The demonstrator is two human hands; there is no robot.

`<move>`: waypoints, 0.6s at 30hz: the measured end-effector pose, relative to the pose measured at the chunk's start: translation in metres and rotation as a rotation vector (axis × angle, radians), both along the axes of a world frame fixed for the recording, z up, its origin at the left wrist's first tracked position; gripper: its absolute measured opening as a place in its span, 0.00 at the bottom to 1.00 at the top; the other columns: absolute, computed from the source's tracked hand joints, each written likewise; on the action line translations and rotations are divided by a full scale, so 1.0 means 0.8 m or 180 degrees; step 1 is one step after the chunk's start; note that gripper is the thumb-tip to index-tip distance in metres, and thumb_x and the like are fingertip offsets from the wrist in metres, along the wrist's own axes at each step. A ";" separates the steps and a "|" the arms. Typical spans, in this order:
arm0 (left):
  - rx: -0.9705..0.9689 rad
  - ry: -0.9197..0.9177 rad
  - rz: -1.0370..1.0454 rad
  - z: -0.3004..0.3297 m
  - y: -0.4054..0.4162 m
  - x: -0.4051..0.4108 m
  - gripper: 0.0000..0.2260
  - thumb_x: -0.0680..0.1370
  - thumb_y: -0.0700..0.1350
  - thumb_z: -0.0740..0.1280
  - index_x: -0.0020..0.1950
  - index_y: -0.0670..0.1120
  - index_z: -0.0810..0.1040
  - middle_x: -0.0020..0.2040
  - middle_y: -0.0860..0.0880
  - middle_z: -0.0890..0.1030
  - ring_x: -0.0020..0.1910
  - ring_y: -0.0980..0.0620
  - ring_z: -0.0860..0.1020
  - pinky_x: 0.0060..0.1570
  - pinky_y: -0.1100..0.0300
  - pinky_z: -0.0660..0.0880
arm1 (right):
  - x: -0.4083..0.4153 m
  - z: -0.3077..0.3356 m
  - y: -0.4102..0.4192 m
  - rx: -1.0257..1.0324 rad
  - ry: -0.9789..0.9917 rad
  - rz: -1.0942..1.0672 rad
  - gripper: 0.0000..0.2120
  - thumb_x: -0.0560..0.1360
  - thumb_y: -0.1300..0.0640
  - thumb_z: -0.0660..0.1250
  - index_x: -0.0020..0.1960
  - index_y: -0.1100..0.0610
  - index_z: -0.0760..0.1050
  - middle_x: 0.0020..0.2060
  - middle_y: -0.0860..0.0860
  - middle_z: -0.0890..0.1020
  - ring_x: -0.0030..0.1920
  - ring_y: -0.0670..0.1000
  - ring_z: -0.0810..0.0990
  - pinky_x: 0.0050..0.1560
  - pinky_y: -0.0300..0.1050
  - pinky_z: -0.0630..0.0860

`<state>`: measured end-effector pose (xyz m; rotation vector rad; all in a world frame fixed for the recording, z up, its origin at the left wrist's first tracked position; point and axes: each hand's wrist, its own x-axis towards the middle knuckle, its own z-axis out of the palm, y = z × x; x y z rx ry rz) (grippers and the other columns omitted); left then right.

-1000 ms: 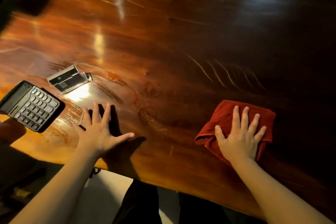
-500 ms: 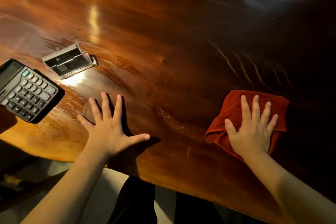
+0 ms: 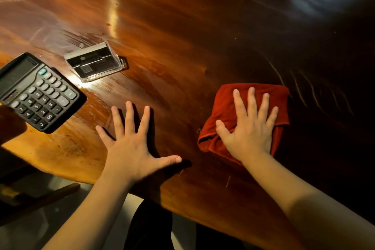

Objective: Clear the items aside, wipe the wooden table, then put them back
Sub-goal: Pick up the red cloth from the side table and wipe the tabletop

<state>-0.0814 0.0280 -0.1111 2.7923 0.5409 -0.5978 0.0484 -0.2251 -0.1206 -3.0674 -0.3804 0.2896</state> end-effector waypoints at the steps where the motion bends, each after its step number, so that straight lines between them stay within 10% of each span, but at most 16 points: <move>1: 0.0013 -0.0001 0.0028 0.001 0.004 -0.001 0.64 0.56 0.89 0.51 0.84 0.54 0.43 0.84 0.43 0.40 0.80 0.35 0.34 0.70 0.22 0.39 | -0.001 0.000 0.015 0.0019 0.0001 0.0078 0.45 0.71 0.28 0.55 0.83 0.46 0.49 0.82 0.58 0.53 0.80 0.68 0.48 0.76 0.73 0.48; 18: -0.0093 -0.0002 -0.0057 -0.001 0.023 -0.011 0.70 0.50 0.90 0.54 0.84 0.55 0.42 0.83 0.43 0.36 0.79 0.36 0.31 0.68 0.23 0.35 | -0.031 -0.005 0.126 0.0540 -0.0075 0.1033 0.45 0.68 0.27 0.59 0.81 0.43 0.56 0.82 0.57 0.57 0.81 0.67 0.49 0.75 0.73 0.47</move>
